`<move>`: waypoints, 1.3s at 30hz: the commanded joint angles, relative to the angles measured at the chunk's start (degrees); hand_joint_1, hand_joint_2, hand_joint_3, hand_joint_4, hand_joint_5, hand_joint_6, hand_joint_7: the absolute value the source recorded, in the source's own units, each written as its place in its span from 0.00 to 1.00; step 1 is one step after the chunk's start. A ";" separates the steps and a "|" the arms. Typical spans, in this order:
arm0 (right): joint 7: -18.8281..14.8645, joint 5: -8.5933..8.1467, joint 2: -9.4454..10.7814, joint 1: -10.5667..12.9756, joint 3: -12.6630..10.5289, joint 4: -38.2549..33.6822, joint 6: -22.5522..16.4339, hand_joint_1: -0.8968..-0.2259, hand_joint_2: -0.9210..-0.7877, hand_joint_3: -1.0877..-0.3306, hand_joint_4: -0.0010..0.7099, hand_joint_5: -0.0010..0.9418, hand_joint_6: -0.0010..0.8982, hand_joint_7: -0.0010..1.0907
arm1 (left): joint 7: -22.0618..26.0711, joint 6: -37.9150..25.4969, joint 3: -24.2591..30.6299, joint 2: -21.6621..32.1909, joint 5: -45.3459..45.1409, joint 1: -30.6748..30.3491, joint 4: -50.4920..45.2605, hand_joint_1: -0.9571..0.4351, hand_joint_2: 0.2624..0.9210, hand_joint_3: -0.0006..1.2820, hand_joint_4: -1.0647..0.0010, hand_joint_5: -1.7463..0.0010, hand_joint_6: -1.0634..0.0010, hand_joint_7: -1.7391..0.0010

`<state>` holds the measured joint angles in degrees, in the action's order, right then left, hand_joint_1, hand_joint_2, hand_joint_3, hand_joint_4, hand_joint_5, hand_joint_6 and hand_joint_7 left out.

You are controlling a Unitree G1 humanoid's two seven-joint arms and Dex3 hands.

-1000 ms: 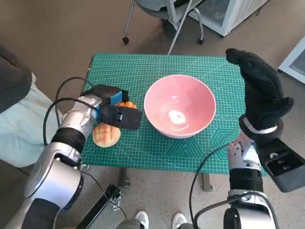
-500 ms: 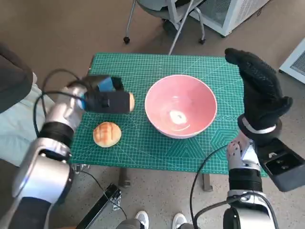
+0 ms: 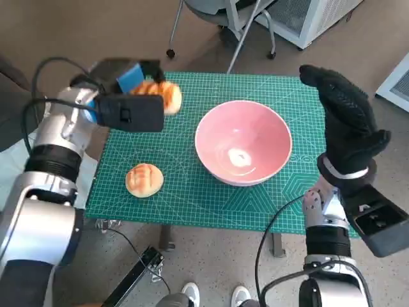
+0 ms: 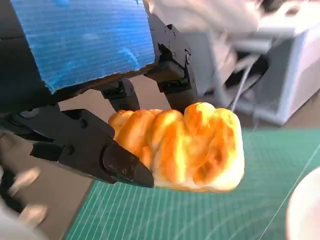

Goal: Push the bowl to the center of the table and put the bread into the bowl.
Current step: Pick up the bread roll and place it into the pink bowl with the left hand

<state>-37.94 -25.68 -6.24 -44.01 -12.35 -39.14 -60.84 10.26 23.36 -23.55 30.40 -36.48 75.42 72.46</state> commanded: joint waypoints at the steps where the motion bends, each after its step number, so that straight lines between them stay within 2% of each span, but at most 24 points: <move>1: -0.92 -0.92 -0.17 1.18 0.13 -0.09 0.80 0.53 0.00 0.60 0.51 0.01 0.04 0.78 | -0.42 2.21 1.64 0.75 1.98 1.88 -2.21 0.69 1.00 0.04 0.34 0.37 0.39 0.31; 6: -1.39 -1.42 -0.12 1.23 0.32 0.06 1.07 0.52 0.00 0.60 0.51 0.01 0.04 0.78 | -1.22 5.15 1.67 -0.76 2.13 1.74 -5.04 0.69 1.00 0.03 0.32 0.39 0.38 0.31; 17: -2.03 -1.62 0.27 1.53 0.59 -0.06 0.97 0.52 0.00 0.60 0.51 0.01 0.03 0.78 | -0.37 6.52 -0.45 -6.85 1.00 1.19 -8.40 0.69 1.00 0.02 0.31 0.38 0.37 0.33; 22: -2.56 -2.03 0.22 1.77 0.53 -0.01 1.12 0.51 0.00 0.61 0.50 0.00 0.03 0.78 | -2.26 8.20 -2.48 -10.73 -0.15 0.56 -6.55 0.69 0.99 0.03 0.33 0.30 0.32 0.44; 24: -2.54 -2.05 0.24 2.00 0.57 0.42 1.25 0.51 0.00 0.61 0.50 0.00 0.03 0.77 | -2.78 8.54 -3.13 -11.96 -0.51 0.33 -5.63 0.69 0.98 0.03 0.32 0.30 0.32 0.44; 30: -1.88 -1.70 0.19 2.88 0.79 2.10 1.80 0.52 0.00 0.60 0.50 0.00 0.03 0.77 | -2.81 7.86 -5.04 -15.10 -1.30 -0.38 -3.04 0.69 1.00 0.04 0.34 0.34 0.37 0.35; 32: -1.62 -1.56 0.12 3.23 0.79 2.71 2.07 0.52 0.00 0.60 0.50 0.00 0.03 0.77 | -0.70 6.56 -5.11 -16.10 -0.83 -0.72 -2.06 0.69 1.00 0.08 0.41 0.32 0.42 0.31; 33: -1.51 -1.50 0.09 3.39 0.79 3.00 2.23 0.52 0.00 0.60 0.50 0.00 0.03 0.77 | 0.47 6.00 -5.03 -16.44 -0.49 -0.87 -1.67 0.60 1.00 0.14 0.52 0.42 0.49 0.25; 34: -1.39 -1.46 0.04 3.57 0.78 3.35 2.41 0.52 0.00 0.60 0.50 0.00 0.03 0.77 | 2.88 4.97 -4.73 -16.74 0.18 -1.10 -1.27 0.54 1.00 0.18 0.58 0.52 0.54 0.20; 35: -1.27 -1.41 0.02 3.73 0.79 3.66 2.56 0.52 0.00 0.60 0.50 0.00 0.03 0.77 | 4.58 4.25 -4.51 -16.92 0.63 -1.26 -1.05 0.55 0.95 0.17 0.66 0.59 0.63 0.28; 36: -1.11 -1.33 0.01 3.95 0.81 4.08 2.72 0.52 0.00 0.60 0.50 0.00 0.03 0.77 | 6.99 3.07 -4.21 -17.08 1.19 -1.37 -0.95 0.56 0.91 0.14 0.75 0.71 0.76 0.41; 37: -0.97 -1.25 0.01 4.13 0.84 4.43 2.85 0.52 0.00 0.60 0.50 0.00 0.03 0.77 | 8.68 2.24 -4.00 -17.18 1.59 -1.44 -0.95 0.56 0.86 0.11 0.84 0.82 0.85 0.55; 39: -0.66 -1.06 0.01 4.47 0.90 5.13 3.13 0.52 0.00 0.60 0.50 0.00 0.02 0.77 | 11.15 1.15 -3.76 -17.16 2.25 -1.55 -1.30 0.57 0.82 0.09 0.92 0.91 0.92 0.67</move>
<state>-39.16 -27.13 -6.34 -41.22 -11.67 -34.88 -58.60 17.76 26.55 -28.17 12.69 -35.74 74.86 70.81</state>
